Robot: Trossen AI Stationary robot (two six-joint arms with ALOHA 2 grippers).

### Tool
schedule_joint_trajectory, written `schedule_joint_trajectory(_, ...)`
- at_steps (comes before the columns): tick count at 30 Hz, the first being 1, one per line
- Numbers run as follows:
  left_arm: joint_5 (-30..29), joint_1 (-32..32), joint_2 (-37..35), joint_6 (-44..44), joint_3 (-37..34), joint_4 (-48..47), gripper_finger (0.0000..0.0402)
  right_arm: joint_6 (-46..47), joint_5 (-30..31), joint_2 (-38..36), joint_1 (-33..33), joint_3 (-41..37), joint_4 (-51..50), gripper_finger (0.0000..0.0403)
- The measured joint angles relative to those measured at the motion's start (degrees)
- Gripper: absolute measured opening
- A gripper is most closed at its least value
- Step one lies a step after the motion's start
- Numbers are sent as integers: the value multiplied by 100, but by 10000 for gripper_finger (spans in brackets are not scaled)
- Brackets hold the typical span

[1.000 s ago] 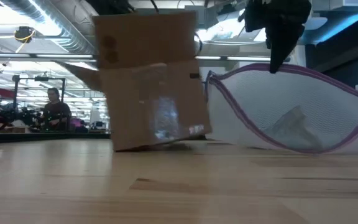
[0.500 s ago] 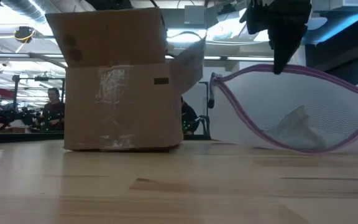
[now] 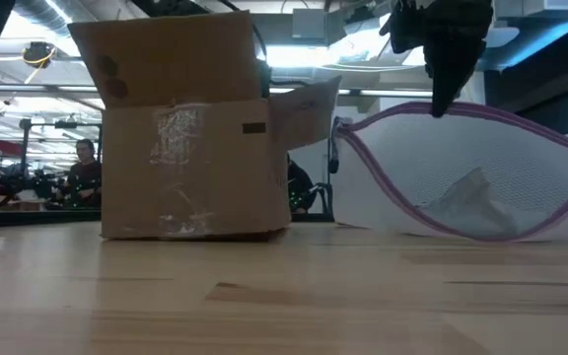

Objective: Unpack boxes
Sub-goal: Put the white box into the zip bag

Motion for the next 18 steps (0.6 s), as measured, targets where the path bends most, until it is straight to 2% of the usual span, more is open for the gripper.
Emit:
schedule_joint_trajectory(6,21,-64,46,76,8,4,287,-2,33,0,1,0,-4,0)
schedule_joint_trajectory(18,-46,50,93,57,-1,287,99,-2,90,0,0,0,35,0)
